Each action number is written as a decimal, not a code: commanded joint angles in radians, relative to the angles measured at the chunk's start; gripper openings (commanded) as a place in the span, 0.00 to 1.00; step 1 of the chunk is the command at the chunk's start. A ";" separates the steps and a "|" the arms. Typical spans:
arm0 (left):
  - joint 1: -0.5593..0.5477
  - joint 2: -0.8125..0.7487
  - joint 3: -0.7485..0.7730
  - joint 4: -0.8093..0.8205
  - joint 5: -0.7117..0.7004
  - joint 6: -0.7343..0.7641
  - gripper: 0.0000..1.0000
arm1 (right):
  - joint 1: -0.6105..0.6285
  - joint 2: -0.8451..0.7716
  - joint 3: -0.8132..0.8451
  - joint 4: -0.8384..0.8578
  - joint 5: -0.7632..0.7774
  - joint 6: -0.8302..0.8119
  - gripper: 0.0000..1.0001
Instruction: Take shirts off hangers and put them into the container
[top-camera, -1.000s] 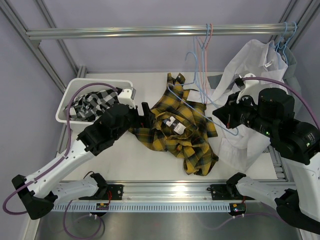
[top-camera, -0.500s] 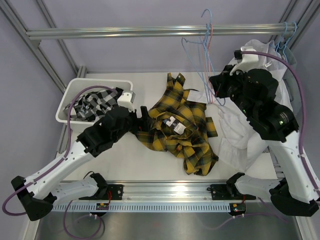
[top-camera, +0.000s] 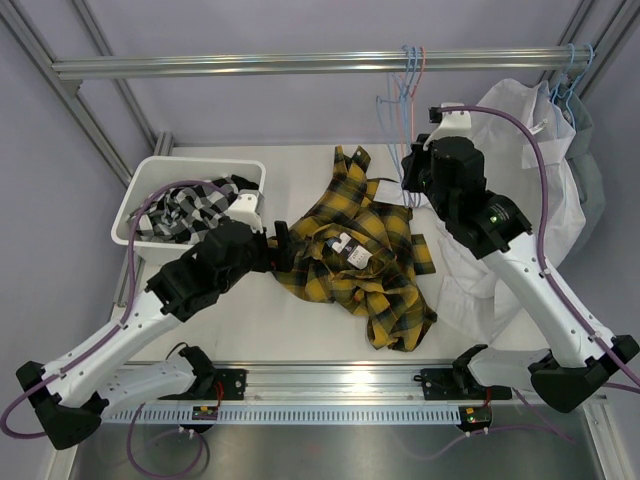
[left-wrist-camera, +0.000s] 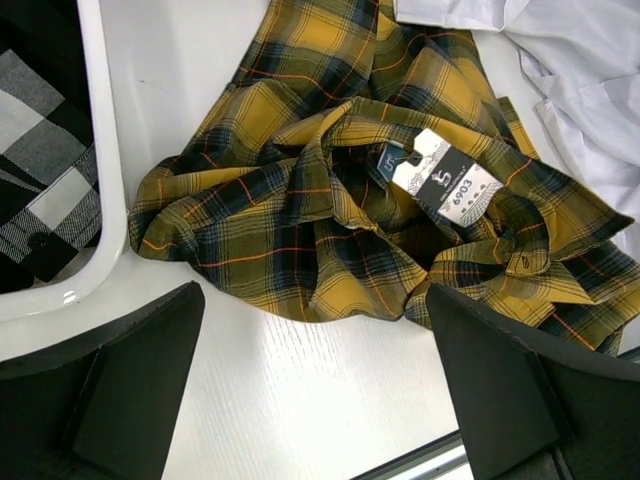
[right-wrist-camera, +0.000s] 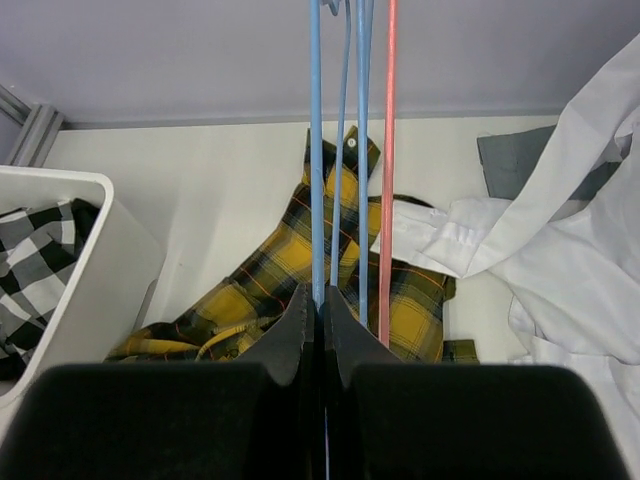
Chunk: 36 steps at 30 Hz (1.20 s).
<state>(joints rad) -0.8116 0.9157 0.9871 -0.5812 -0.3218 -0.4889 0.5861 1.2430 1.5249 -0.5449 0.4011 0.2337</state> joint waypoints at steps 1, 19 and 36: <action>0.003 -0.017 -0.010 0.015 0.000 -0.004 0.99 | -0.002 -0.005 -0.041 0.092 0.062 0.045 0.00; -0.090 0.207 0.071 0.141 0.139 -0.010 0.99 | -0.003 -0.255 -0.089 -0.076 -0.119 0.029 0.95; -0.144 0.754 0.130 0.412 0.041 -0.138 0.99 | -0.002 -0.706 -0.265 -0.358 -0.146 0.055 0.99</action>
<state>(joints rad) -0.9504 1.6058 1.0821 -0.2813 -0.2249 -0.5907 0.5861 0.5591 1.2850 -0.8272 0.2687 0.2665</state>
